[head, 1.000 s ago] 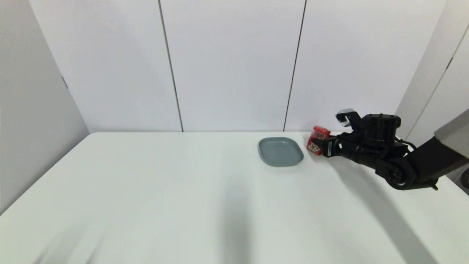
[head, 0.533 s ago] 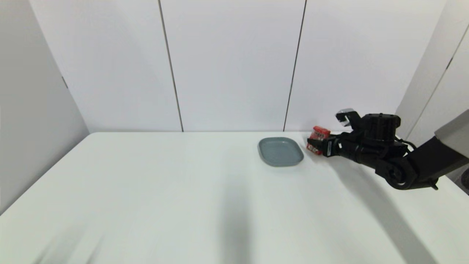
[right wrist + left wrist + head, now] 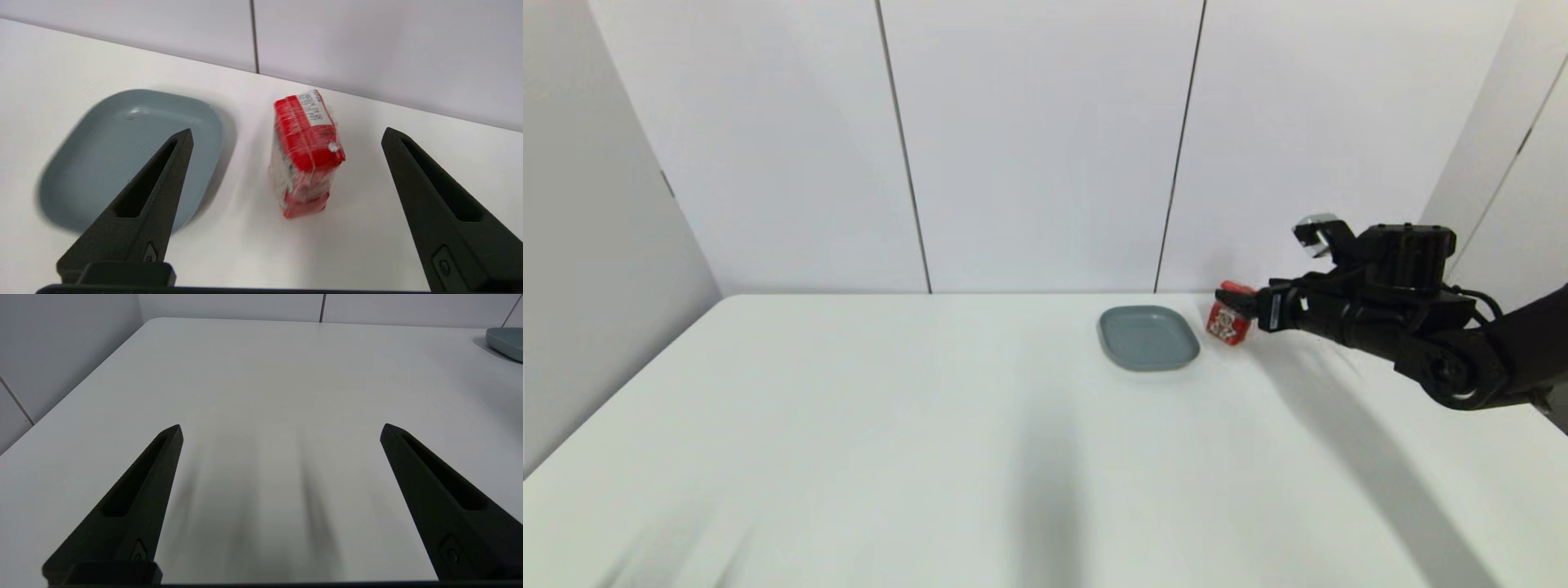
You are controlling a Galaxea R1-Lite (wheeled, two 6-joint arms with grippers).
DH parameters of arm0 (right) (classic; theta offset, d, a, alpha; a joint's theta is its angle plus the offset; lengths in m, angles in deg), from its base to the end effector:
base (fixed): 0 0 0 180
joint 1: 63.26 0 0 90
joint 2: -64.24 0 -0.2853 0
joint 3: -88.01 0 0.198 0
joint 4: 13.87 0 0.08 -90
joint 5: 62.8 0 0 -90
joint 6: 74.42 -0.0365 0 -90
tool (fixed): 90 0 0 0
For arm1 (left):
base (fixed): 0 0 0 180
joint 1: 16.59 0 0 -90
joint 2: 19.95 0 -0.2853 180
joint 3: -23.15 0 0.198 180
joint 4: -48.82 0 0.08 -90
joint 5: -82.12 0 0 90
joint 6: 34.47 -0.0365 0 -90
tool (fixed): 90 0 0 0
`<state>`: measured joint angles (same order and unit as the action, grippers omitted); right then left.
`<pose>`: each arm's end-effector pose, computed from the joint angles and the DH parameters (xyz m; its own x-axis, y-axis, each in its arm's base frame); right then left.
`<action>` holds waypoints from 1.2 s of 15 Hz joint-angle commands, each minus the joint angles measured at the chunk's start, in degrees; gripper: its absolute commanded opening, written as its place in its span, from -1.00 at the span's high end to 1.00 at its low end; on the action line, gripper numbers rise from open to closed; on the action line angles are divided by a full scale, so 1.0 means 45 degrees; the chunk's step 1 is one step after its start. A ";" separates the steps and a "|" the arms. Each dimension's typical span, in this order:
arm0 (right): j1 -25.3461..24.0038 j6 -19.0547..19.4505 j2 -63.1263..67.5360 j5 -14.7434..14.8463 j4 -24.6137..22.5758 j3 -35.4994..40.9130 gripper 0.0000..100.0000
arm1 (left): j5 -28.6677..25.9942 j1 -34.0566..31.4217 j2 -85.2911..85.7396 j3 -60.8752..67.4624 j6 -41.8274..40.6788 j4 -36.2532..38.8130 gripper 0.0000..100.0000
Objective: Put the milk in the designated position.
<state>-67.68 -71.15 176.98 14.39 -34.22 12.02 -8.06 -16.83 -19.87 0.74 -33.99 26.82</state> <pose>0.3781 0.0373 0.1120 0.9156 0.2932 -0.2753 -0.3028 0.9530 0.0078 0.0141 -0.0001 0.0763 1.0000 0.0010 0.0086 -0.0010 1.0000 -0.0084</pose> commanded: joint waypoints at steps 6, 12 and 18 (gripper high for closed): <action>0.0983 0.0133 -0.7905 0.0054 0.1629 0.3996 -1.00 | 0.0002 -0.0004 0.0003 0.0000 0.0009 0.0006 -1.00; 0.2175 -0.0199 -1.4662 0.0113 0.2684 0.9016 -1.00 | 0.0002 -0.0004 0.0003 0.0000 0.0009 0.0006 -1.00; 0.0866 -0.0511 -1.9877 0.1109 0.6278 1.1457 -1.00 | 0.0002 -0.0004 0.0003 0.0000 0.0009 0.0006 -1.00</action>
<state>-60.34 -72.63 101.42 16.40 -13.35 56.87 -8.06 -16.83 -19.87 0.74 -33.96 26.82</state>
